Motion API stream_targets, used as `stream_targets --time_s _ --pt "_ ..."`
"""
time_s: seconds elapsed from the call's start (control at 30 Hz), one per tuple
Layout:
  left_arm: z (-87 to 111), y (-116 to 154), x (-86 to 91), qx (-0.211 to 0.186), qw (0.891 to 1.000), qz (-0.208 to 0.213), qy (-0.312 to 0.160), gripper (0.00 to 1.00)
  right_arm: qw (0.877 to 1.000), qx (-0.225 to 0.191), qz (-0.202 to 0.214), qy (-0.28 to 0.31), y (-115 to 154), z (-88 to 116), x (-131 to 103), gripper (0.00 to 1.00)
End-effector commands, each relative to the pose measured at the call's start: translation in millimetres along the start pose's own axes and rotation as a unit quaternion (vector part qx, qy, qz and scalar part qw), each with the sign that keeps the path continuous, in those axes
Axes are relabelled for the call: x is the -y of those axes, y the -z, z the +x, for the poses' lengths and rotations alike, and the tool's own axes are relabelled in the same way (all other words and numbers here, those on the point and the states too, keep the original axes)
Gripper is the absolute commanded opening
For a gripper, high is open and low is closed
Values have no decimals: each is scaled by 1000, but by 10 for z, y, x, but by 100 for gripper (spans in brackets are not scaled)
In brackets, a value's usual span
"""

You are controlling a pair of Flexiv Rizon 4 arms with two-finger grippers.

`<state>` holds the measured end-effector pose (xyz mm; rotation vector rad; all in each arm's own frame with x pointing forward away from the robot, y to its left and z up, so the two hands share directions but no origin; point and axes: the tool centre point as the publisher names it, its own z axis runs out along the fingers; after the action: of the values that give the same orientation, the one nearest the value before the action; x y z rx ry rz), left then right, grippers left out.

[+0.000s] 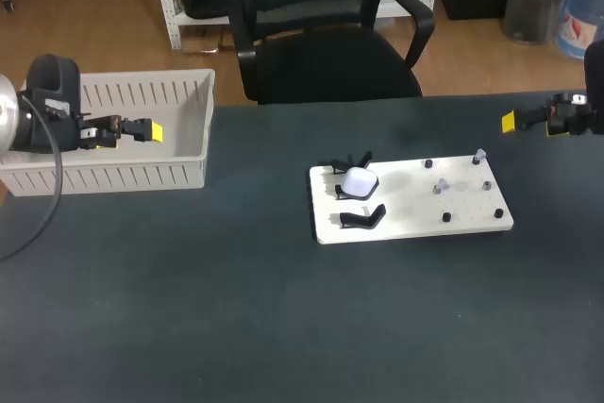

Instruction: Pick up each earbud case from the left stands, insert the matching earbuds, close the lid, and place the case in the box.

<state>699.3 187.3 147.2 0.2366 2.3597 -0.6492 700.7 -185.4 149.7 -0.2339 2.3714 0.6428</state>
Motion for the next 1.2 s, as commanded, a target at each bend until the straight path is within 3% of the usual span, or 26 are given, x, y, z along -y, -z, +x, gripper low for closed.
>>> stream_targets --time_s 0.03,0.47,0.53,0.6,0.63,0.7,0.77,0.83,1.0,1.03,1.2 --pt "-20 1 25 -5 1000 -6 1 100 1000 0 1 0 1 2 -2 100" --pt "-20 1 25 -5 1000 -6 1 100 1000 0 1 0 1 2 -2 100" --pt "-25 -5 64 13 998 39 -42 100 1000 0 1 0 1 2 -2 100" --pt "-22 -1 118 45 989 99 -100 100 1000 0 1 0 1 2 -2 100" --pt "-27 -12 137 54 984 109 -129 100 1000 0 1 0 1 2 -2 100" --pt "-11 0 206 97 961 168 -198 100 1000 0 1 0 1 2 -2 100" --pt "-5 -6 247 108 940 218 -241 100 1000 0 1 0 1 2 -2 100" --pt "-11 -24 291 114 923 245 -274 100 1000 0 1 0 1 2 -2 100" --pt "13 -2 465 112 868 302 -377 100 1000 0 1 0 1 2 -2 100" --pt "18 -15 534 87 874 269 -394 100 1000 0 1 0 1 2 -2 100" --pt "18 -15 534 87 874 269 -394 100 1000 0 1 0 1 2 -2 100"
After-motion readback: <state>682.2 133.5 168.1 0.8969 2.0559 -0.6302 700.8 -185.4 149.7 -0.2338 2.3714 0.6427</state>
